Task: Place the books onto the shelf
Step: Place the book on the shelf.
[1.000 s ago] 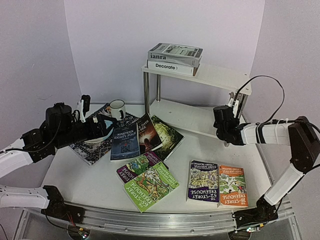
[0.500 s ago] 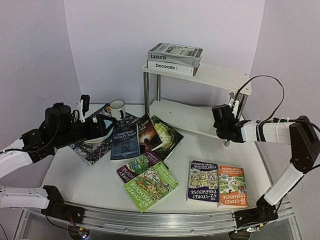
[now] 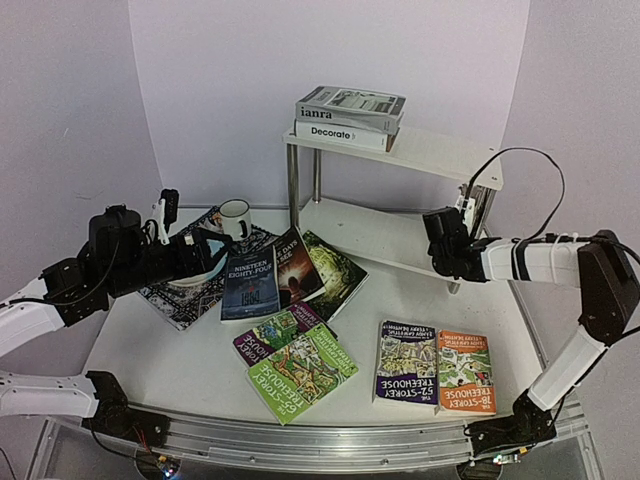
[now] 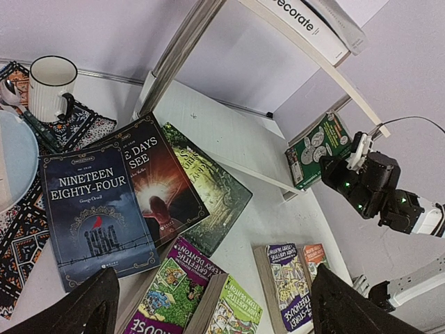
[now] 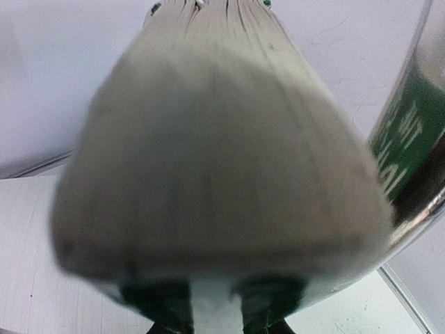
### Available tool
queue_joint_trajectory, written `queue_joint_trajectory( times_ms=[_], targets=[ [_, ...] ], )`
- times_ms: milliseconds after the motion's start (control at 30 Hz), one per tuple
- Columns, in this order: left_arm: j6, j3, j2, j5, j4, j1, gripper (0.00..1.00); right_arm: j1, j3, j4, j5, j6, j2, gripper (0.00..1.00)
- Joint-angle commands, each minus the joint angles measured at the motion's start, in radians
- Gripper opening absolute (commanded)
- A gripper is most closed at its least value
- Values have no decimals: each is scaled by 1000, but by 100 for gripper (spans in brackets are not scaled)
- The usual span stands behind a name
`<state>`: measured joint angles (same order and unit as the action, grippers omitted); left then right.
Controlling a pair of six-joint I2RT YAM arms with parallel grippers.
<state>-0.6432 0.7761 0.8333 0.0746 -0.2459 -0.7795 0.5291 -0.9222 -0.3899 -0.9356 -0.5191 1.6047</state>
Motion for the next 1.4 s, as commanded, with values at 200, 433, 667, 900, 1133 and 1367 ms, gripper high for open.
queue_joint_trajectory(
  times_ms=[200,433,667,900,1133,1367],
  targets=[
    [10,-3,-6,6,11,3,97,-42,-52,-79,19,52,31,15],
    [13,2,-11,12,10,3,97,-52,-22,-203,81,94,32,14],
    [16,9,2,13,9,3,97,-54,6,-263,122,126,31,14],
    [19,14,7,11,9,3,97,-55,22,-272,107,181,34,17],
    [16,15,15,8,8,3,97,-60,35,-272,80,213,21,19],
    [12,14,20,4,8,4,97,-68,43,-273,78,204,22,26]
  ],
)
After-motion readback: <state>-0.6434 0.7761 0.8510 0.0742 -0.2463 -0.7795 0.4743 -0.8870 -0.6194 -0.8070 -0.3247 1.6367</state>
